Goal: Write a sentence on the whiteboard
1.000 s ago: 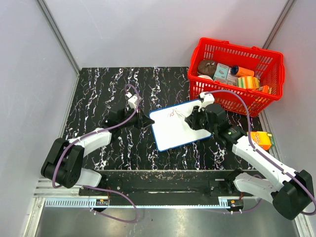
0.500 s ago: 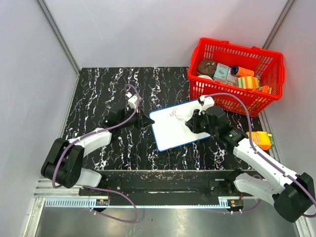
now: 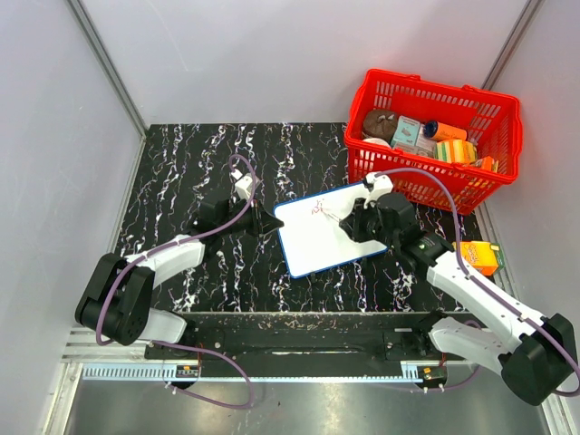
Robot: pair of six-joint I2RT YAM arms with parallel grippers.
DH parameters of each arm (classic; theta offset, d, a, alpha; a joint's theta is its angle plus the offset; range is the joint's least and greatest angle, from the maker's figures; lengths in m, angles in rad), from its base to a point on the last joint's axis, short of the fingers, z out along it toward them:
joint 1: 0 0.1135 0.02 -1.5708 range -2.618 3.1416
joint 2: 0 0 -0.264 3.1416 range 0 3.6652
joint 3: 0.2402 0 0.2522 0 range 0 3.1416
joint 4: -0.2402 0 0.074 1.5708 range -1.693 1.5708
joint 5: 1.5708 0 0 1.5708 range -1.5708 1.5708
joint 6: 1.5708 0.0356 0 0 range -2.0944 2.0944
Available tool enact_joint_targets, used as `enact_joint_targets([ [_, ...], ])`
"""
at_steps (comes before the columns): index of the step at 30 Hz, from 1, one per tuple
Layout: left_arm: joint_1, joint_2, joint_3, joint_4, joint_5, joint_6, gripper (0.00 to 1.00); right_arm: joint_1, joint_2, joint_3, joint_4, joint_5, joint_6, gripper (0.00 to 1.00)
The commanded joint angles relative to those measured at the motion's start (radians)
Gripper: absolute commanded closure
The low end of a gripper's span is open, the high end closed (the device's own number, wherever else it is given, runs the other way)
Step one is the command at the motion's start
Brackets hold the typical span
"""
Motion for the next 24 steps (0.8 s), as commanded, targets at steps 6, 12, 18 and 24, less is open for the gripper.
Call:
enact_joint_targets([
  [6, 0.001, 0.02, 0.02, -0.013, -0.153, 0.16, 1.0, 0.004, 0.008, 0.048, 0.054, 0.08, 0.0, 1.0],
  [12, 0.0, 0.018, 0.02, -0.014, -0.153, 0.162, 1.0, 0.004, 0.014, 0.048, 0.046, 0.088, -0.003, 1.0],
  [18, -0.002, 0.017, 0.02, -0.016, -0.155, 0.162, 1.0, 0.002, -0.001, 0.041, 0.025, 0.083, -0.005, 1.0],
  [24, 0.0, 0.018, 0.02, -0.016, -0.158, 0.165, 1.0, 0.004, -0.021, 0.019, 0.009, 0.073, 0.001, 1.0],
])
